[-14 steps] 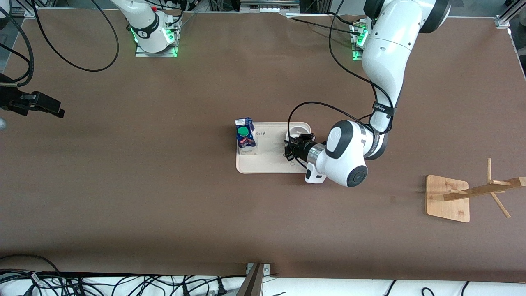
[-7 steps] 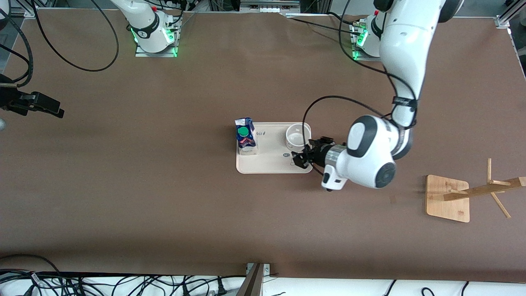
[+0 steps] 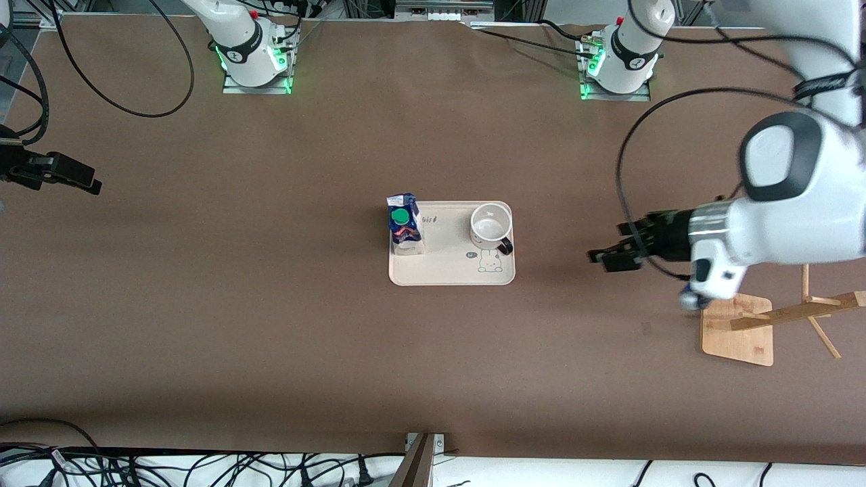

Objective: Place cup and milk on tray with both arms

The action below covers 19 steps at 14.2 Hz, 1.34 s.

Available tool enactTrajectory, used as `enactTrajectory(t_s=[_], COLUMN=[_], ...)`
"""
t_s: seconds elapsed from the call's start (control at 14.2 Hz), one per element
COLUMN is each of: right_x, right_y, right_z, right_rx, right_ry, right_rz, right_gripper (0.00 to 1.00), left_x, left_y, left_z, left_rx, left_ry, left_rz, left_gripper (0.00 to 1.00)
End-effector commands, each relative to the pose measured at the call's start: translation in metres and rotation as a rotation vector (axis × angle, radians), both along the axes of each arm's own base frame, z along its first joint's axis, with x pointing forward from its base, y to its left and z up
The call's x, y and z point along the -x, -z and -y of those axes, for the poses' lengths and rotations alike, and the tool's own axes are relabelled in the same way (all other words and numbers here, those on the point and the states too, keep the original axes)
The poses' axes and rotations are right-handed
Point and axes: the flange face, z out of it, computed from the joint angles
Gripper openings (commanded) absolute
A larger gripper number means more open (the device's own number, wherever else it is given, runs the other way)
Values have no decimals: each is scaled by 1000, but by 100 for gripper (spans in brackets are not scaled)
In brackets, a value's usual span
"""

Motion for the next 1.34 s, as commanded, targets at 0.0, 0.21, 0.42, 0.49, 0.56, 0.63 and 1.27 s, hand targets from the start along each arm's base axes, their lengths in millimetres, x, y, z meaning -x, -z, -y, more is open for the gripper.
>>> enactTrajectory(t_s=[0.0,0.21,0.42,0.49,0.56,0.63,1.27], right_x=[3,2,0,-1,-2,-3,-3], right_y=[-2,-2,0,1,0,0,0], right_z=[4,6,11,12,12,12,12], right_rx=[0,8,26,38,52,56,46], right_ry=[-8,-36,-37,-37,-41,-43,-44], right_rz=[-1,7,12,14,20,25,27], right_gripper=[100,100,100,100,100,100,100], left_x=[42,63,79,82,83,82,84], left_y=[-48,-82,-95,-94,-93,-92,-97], left_z=[-39,-73,-69,-69,-69,-65,-62], left_rx=[-153,-317,-447,-449,-449,-446,-441], left_ry=[196,298,356,357,358,357,343], left_rz=[135,214,239,236,232,224,232], left_gripper=[100,100,100,100,100,100,100])
